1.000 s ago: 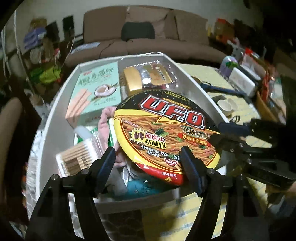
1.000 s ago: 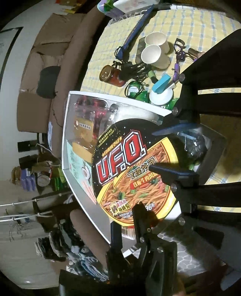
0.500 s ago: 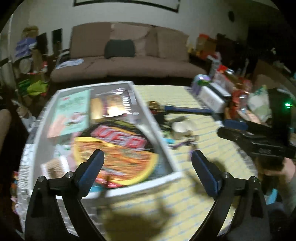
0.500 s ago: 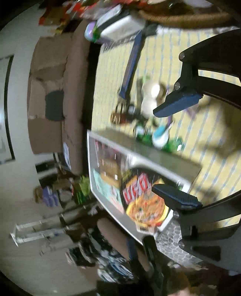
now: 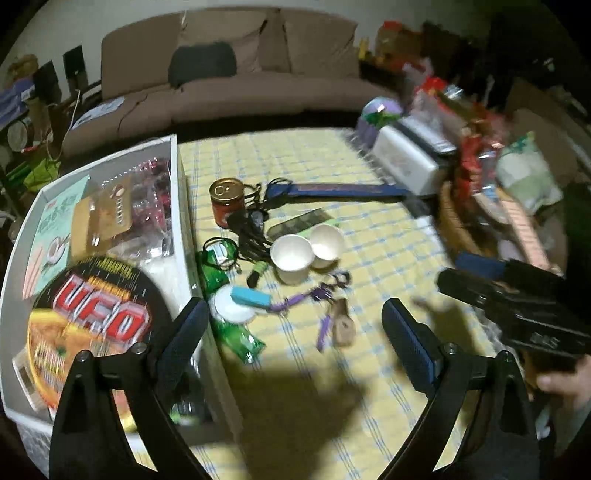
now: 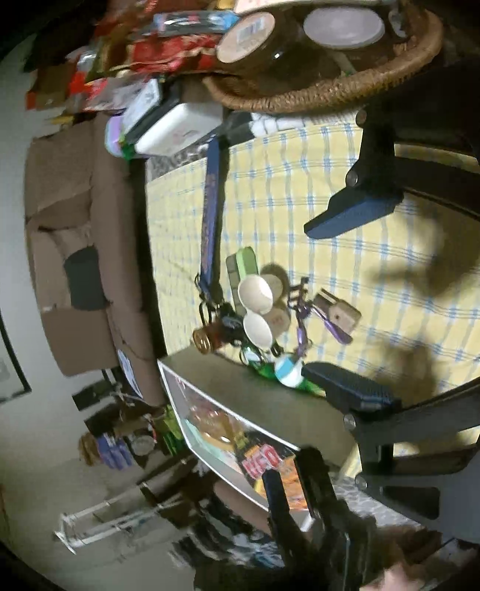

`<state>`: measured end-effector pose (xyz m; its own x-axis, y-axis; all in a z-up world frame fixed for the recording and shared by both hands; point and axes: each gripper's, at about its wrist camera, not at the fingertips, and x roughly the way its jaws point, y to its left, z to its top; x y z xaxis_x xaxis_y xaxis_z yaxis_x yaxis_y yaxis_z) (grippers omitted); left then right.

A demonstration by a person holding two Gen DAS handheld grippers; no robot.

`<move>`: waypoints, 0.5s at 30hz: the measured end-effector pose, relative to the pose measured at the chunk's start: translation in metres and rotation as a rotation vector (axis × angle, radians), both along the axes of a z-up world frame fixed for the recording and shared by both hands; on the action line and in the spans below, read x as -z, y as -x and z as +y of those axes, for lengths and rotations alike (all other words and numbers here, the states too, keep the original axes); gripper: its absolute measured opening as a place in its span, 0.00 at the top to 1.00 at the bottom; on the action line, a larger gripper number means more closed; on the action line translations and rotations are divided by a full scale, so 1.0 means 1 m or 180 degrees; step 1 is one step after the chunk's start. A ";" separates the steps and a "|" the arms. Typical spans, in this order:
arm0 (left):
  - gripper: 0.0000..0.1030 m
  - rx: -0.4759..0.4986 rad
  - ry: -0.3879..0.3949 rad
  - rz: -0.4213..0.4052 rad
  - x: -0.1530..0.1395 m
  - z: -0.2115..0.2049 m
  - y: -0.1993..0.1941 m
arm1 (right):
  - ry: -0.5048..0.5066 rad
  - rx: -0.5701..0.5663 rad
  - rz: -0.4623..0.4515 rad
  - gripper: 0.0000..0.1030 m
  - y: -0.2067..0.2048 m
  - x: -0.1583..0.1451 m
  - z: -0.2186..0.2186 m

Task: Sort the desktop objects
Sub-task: 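Move both tools back over the table clutter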

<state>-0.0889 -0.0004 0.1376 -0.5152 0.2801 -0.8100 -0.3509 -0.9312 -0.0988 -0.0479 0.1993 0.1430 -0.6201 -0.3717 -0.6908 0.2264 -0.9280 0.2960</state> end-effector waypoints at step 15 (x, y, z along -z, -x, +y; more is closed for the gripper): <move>0.29 -0.0106 0.0486 -0.0717 0.072 0.029 0.108 | 0.0490 0.0041 -0.0831 0.52 0.125 0.073 -0.005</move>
